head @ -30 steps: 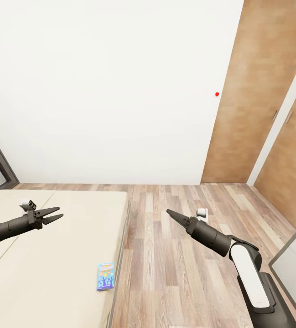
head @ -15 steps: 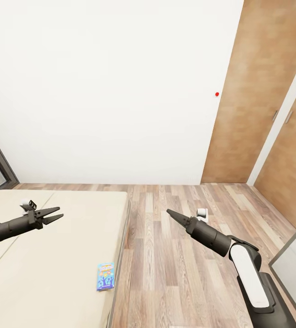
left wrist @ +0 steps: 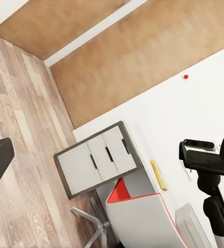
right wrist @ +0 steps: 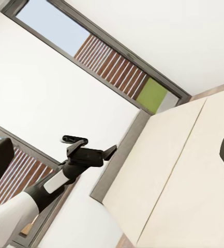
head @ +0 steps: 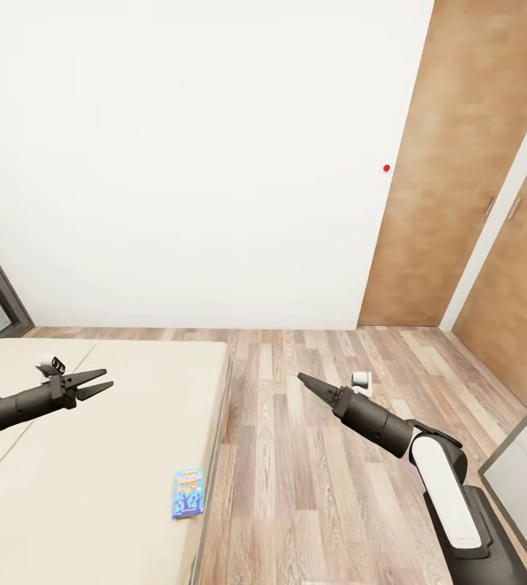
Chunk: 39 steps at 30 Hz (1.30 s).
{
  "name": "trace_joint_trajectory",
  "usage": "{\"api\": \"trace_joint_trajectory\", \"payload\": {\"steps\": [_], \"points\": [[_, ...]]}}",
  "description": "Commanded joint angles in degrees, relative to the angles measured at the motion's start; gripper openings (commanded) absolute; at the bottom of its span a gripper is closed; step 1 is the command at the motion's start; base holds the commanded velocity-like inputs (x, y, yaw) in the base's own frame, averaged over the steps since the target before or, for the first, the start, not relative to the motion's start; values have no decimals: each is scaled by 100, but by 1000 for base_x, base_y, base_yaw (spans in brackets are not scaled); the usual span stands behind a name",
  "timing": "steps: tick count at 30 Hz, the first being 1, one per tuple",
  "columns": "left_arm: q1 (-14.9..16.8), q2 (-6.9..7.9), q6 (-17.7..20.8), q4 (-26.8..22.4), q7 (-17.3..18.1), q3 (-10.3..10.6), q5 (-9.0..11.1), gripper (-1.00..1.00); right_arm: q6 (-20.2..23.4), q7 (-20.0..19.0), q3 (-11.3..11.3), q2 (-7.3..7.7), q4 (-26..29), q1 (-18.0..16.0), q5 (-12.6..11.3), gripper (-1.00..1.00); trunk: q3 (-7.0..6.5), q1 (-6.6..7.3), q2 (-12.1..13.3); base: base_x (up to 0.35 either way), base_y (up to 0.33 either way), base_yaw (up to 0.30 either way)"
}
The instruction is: Put all the toys in the child's room - the three board games (two on the bed and one on the table), the two jigsaw puzzles on the table, and the tennis ball on the table - inside the toy box on the table in the child's room.
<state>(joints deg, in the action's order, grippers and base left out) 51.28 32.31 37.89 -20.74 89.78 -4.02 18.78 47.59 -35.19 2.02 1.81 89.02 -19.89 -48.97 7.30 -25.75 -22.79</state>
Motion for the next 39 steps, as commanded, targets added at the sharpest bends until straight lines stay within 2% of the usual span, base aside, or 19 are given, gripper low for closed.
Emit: {"api": "trace_joint_trajectory", "payload": {"steps": [1, 13, 39], "points": [[5, -8, 61, 0, 23, -3, -6, 100, 34, -9, 4, -3, 0, -6, -12, 100, 12, -3, -12, 0, 0, 0], [5, -71, 61, 0, 23, 6, -11, 100, 24, 1, 0, -30, -6, -6, -10, 100, 1, -3, -12, 0, 0, 0], [5, -75, 61, 0, 23, 7, -13, 100, 22, 2, 1, -51, -7, -6, -7, 100, -222, -3, -12, 0, 0, 0]]}}
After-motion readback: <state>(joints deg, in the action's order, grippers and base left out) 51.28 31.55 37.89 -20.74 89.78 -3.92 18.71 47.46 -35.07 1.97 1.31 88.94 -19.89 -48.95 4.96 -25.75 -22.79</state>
